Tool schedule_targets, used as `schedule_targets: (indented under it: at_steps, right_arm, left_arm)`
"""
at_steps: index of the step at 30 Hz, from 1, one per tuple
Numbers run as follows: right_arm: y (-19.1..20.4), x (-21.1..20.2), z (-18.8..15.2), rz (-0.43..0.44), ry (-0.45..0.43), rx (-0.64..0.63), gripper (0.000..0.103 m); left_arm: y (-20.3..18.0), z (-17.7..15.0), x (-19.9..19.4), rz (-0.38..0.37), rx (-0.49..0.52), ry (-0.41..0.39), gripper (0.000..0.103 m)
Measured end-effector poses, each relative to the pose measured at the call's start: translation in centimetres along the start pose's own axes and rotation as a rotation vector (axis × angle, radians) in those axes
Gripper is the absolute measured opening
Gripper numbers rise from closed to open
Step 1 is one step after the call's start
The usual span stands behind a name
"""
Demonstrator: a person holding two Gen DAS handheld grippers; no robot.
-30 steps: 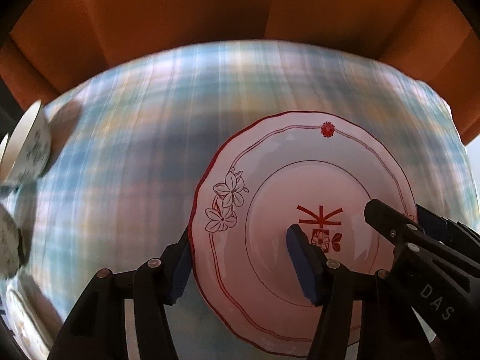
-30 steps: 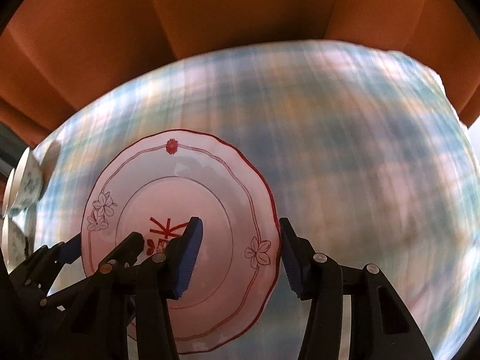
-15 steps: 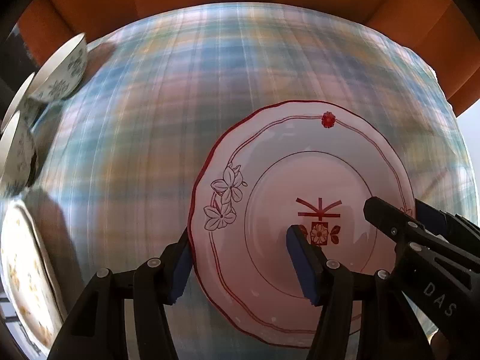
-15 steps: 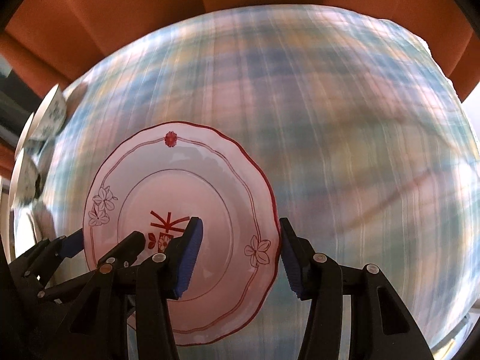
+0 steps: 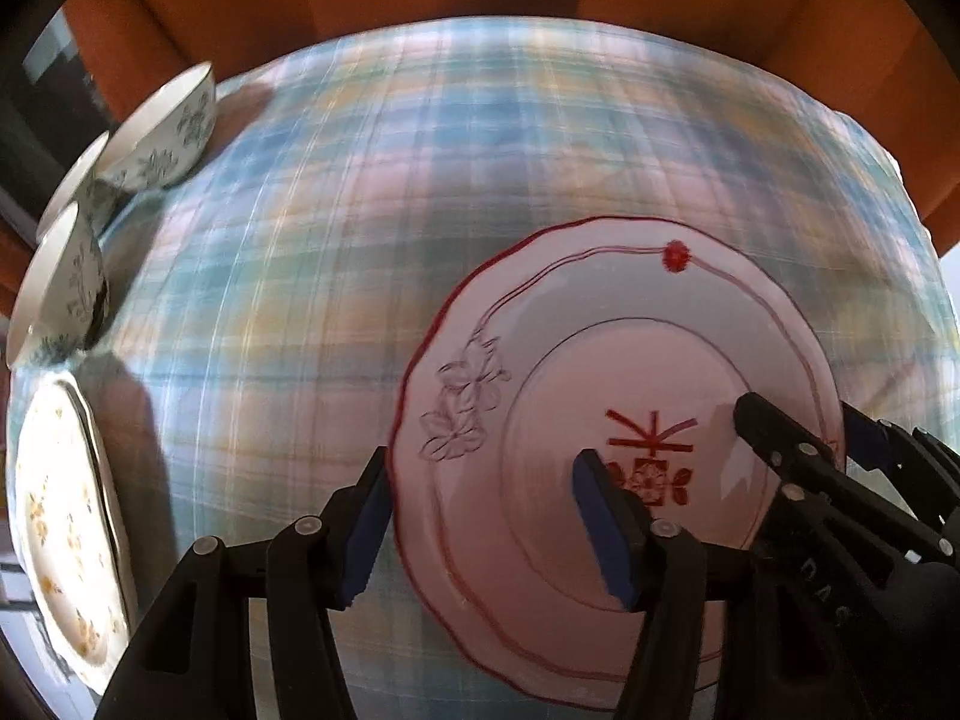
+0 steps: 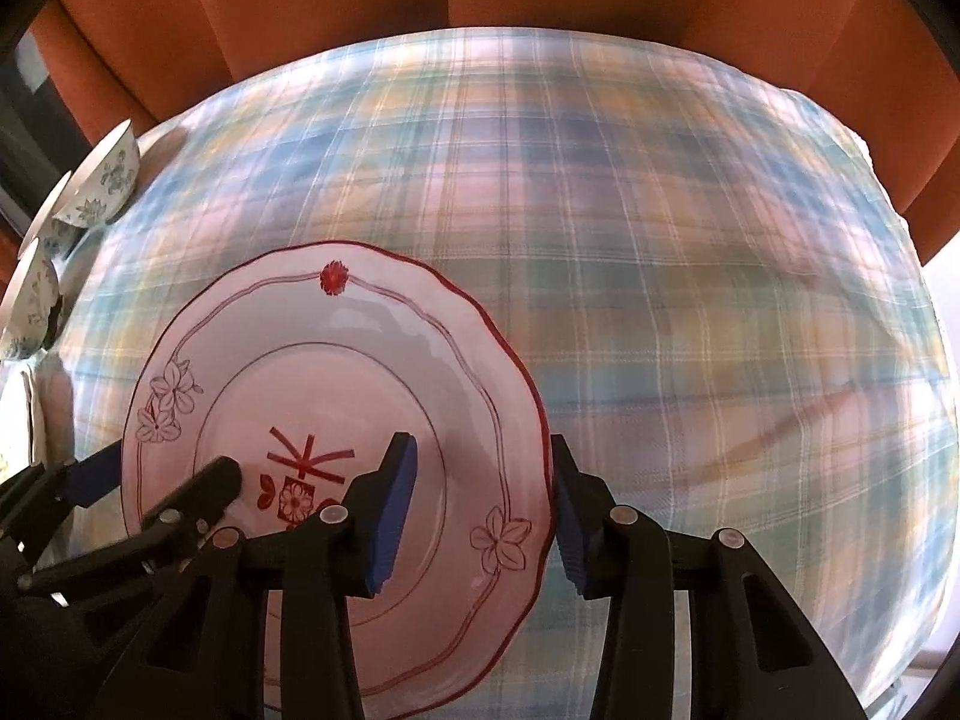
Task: Organize plates and bowls
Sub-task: 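Lift the small red-decorated plate with the right gripper toward the plate stack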
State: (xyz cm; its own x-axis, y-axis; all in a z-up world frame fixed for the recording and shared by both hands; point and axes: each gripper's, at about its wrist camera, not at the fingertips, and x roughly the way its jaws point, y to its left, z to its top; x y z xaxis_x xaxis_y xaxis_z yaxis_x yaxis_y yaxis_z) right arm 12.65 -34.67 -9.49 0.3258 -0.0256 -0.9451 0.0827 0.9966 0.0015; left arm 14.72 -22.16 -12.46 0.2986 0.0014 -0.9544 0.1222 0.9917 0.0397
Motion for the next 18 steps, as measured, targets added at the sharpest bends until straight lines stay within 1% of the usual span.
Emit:
schedule_targets:
  at_steps: [4,7,9,12,18]
  right_arm:
    - [0.1,-0.1,-0.1,-0.008,0.006,0.003,0.046]
    - [0.3,-0.3,-0.5,-0.004,0.013,-0.008,0.046]
    - [0.5,-0.7,-0.9,0.003,0.025,-0.008,0.046]
    - [0.7,-1.3,-1.4,0.007,0.026,0.003,0.046]
    - [1.9,-3.4,-2.0,-0.015,0.001,0.001,0.046]
  left_arm:
    - [-0.3,-0.2,-0.2,0.024,0.028,-0.016,0.058]
    - [-0.2,-0.3,-0.3,0.026,0.007,-0.012,0.058]
    - [-0.1,-0.4,-0.9,0.022,-0.003,-0.016,0.058]
    - [0.3,-0.8,-1.8,0.017,0.008,-0.038,0.058]
    - [2.1,-1.2,-3.6,-0.008,0.012,-0.072,0.058]
